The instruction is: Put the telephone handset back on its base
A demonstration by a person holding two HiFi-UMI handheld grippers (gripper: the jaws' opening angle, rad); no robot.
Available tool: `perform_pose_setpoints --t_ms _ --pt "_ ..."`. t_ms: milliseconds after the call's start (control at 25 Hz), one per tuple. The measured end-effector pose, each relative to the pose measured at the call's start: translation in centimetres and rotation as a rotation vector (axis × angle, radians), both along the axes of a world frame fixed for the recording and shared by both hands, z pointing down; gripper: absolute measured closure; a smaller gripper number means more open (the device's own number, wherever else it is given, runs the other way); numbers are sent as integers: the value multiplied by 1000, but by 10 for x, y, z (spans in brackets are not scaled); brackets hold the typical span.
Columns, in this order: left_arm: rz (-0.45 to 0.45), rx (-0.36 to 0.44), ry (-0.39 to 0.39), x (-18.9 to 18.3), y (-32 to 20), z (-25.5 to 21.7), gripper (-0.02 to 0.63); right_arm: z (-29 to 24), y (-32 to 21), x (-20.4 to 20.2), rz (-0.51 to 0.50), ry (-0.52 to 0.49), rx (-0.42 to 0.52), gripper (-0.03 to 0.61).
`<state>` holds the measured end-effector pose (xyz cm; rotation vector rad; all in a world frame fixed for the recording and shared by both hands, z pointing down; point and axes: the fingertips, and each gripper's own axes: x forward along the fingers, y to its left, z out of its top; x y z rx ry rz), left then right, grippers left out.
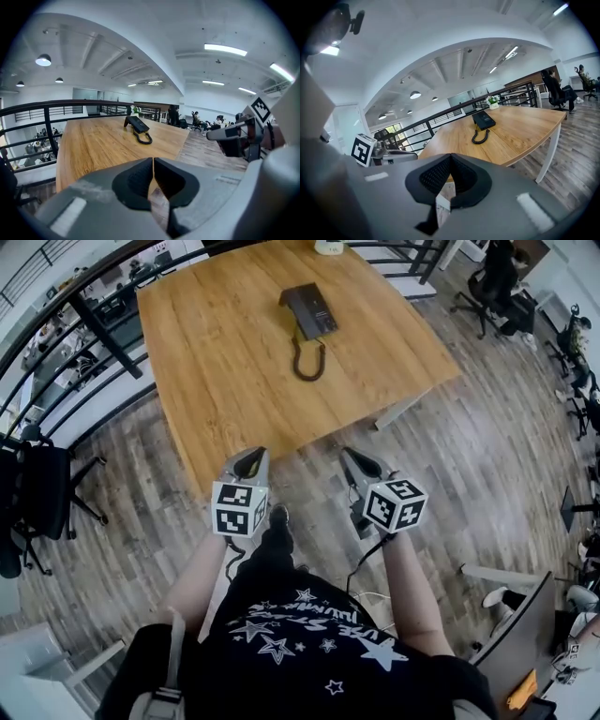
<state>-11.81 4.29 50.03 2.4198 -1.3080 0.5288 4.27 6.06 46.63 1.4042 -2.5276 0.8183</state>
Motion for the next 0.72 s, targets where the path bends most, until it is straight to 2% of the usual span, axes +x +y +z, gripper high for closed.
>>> perform_pose_setpoints --t_ms 720 --pt "-43 35 2 -15 109 -26 612 -34 106 6 2 -7 66 580"
